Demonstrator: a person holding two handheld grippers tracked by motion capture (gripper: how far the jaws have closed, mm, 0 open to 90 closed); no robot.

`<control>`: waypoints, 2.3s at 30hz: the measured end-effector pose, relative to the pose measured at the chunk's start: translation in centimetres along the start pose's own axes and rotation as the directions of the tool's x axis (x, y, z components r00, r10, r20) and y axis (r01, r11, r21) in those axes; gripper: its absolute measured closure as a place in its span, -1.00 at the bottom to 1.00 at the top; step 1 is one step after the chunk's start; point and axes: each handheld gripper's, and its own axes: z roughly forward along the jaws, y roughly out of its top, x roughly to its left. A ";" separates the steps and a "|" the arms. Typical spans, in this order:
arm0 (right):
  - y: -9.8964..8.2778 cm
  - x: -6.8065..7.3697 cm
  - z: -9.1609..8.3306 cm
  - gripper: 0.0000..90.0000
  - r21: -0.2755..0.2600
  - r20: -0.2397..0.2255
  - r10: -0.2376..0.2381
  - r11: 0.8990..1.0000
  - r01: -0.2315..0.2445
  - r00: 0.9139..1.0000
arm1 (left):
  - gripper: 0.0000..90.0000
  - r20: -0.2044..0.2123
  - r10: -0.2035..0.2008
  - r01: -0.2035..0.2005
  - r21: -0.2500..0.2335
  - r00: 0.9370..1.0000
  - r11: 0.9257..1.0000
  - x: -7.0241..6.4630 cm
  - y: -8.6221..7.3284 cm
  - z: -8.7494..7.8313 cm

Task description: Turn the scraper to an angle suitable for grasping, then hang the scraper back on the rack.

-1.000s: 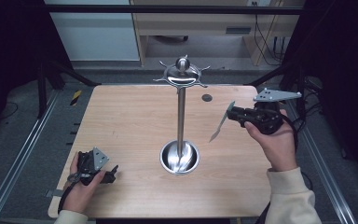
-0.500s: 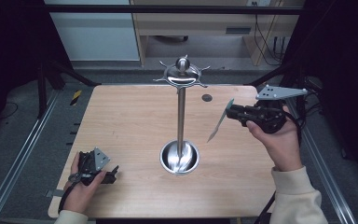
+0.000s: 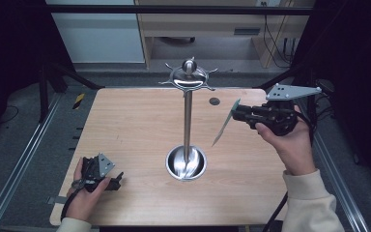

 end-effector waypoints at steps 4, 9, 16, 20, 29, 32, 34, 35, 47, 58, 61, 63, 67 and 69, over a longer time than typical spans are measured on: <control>0.3 0.1 -0.1 0.65 -0.001 -0.004 -0.006 1.000 0.006 1.000 | -0.93 0.001 0.003 -0.003 0.002 1.000 1.000 0.0 0.0 0.0; 0.9 0.4 -0.2 0.65 -0.004 -0.013 -0.020 1.000 0.020 1.000 | -0.93 0.000 0.009 -0.009 0.006 1.000 1.000 -0.1 0.0 0.0; 1.7 0.4 -0.4 0.65 -0.012 -0.024 -0.028 1.000 0.028 0.999 | -0.93 -0.001 0.013 -0.013 0.009 1.000 1.000 -0.1 0.0 0.0; 2.1 0.5 -0.4 0.65 -0.017 -0.032 -0.036 0.999 0.035 0.999 | -0.93 -0.003 0.017 -0.017 0.008 1.000 1.000 -0.1 0.0 0.0; 3.0 1.1 -0.3 0.65 -0.019 -0.052 -0.053 0.998 0.053 0.997 | -0.93 0.000 0.018 -0.018 0.005 1.000 1.000 -0.2 0.0 0.1; 3.3 1.1 -0.3 0.65 -0.015 -0.059 -0.059 0.998 0.059 0.996 | -0.93 0.001 0.028 -0.028 0.011 1.000 1.000 -0.3 0.1 0.1; 3.4 1.3 -0.3 0.65 -0.017 -0.066 -0.065 0.998 0.064 0.996 | -0.93 0.000 0.031 -0.031 0.013 1.000 0.999 -0.3 0.1 0.1; 3.5 1.4 -0.4 0.65 -0.018 -0.070 -0.068 0.998 0.067 0.995 | -0.93 0.002 0.033 -0.033 0.016 0.999 0.999 -0.3 0.1 0.1; 4.4 2.1 -0.2 0.65 -0.022 -0.106 -0.093 0.996 0.092 0.990 | -0.93 0.002 0.038 -0.038 0.018 0.999 0.999 -0.4 0.1 0.1; 4.9 2.7 0.1 0.65 -0.022 -0.124 -0.107 0.994 0.105 0.987 | -0.93 0.004 0.041 -0.041 0.018 0.999 0.999 -0.4 0.1 0.1; 5.0 2.8 0.1 0.65 -0.024 -0.123 -0.106 0.994 0.104 0.987 | -0.93 0.004 0.041 -0.041 0.018 0.999 0.999 -0.4 0.1 0.1; 5.1 2.9 0.1 0.65 -0.025 -0.126 -0.107 0.994 0.105 0.986 | -0.93 0.004 0.043 -0.043 0.017 0.999 0.999 -0.5 0.1 0.1; 5.3 3.0 0.1 0.65 -0.018 -0.122 -0.109 0.994 0.108 0.986 | -0.93 0.005 0.045 -0.045 0.018 0.999 0.999 -0.5 0.1 0.1; 5.3 3.1 0.2 0.65 -0.018 -0.123 -0.109 0.994 0.107 0.986 | -0.93 0.005 0.044 -0.044 0.018 0.999 0.999 -0.5 0.1 0.1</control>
